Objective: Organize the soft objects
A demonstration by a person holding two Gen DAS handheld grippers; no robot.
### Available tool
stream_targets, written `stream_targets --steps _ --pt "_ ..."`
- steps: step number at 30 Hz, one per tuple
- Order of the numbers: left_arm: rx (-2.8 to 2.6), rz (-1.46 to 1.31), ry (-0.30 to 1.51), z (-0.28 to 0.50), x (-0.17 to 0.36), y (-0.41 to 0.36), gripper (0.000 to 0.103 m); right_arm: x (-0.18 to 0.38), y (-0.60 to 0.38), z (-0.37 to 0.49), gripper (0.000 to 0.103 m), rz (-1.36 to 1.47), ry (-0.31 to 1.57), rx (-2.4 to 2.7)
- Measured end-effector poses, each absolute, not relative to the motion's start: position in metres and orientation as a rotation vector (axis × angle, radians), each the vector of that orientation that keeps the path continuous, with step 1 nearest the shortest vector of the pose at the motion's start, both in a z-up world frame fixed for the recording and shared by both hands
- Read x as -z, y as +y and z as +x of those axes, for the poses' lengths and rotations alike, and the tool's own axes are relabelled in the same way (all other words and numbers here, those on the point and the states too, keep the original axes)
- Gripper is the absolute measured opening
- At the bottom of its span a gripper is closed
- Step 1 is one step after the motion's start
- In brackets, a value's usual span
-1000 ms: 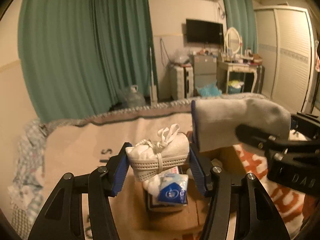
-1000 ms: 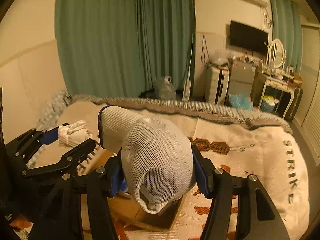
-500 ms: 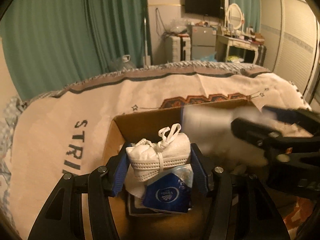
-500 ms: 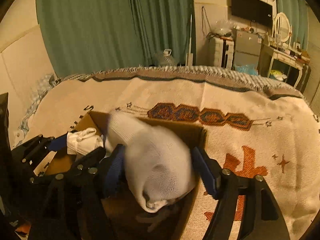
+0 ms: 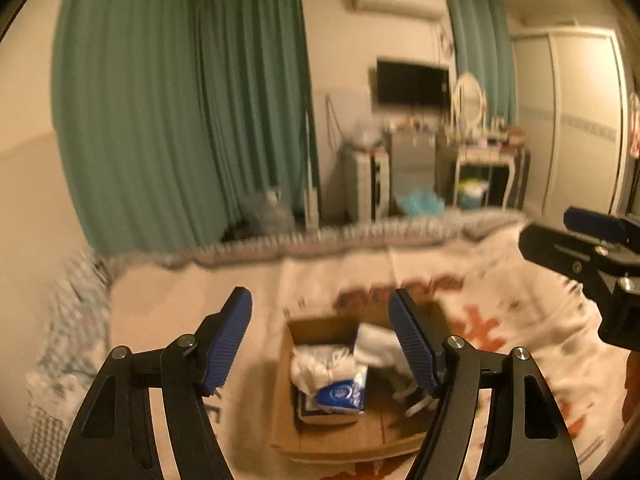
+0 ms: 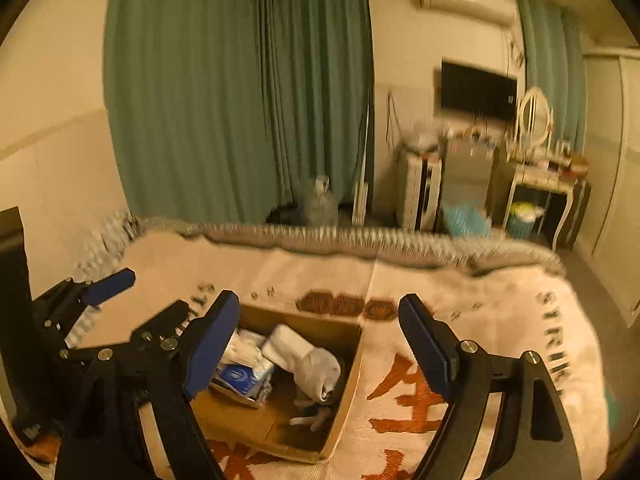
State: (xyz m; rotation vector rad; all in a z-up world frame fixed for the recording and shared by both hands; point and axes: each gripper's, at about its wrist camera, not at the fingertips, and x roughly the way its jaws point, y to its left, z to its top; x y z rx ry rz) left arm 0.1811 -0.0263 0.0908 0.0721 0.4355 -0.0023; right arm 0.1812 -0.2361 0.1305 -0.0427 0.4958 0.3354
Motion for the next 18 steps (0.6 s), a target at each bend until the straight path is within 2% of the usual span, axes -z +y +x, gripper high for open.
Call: stream_targets --steps 1,2,3,7,9,10,14,18 --pt "0.003 0.067 0.401 0.168 -0.105 -0.024 0.073 -0.144 -0.239 0.167 0.085 -0.046 0.468 -0.334" --pt "0.000 0.064 0.370 0.155 -0.117 -0.022 0.081 -0.157 -0.241 0.152 0.086 -0.054 0.439 -0.331" --pt "-0.010 0.058 0.323 0.137 -0.131 -0.020 0.083 -0.167 -0.243 0.139 0.087 -0.061 0.414 -0.327" --pt "-0.017 0.046 0.201 0.088 -0.165 -0.017 0.083 -0.200 -0.254 0.084 0.093 -0.055 0.338 -0.333" --pt "-0.028 0.030 0.138 0.061 -0.176 -0.013 0.094 -0.209 -0.259 0.059 0.098 -0.057 0.307 -0.331" --pt "-0.035 0.023 0.113 0.052 -0.178 -0.012 0.096 -0.211 -0.261 0.048 0.103 -0.056 0.295 -0.331" --pt "-0.056 0.010 0.053 0.022 -0.179 -0.007 0.097 -0.212 -0.267 0.017 0.103 -0.028 0.262 -0.345" --pt "-0.074 0.001 0.080 0.011 -0.162 -0.003 0.097 -0.199 -0.274 -0.001 0.103 -0.002 0.253 -0.327"
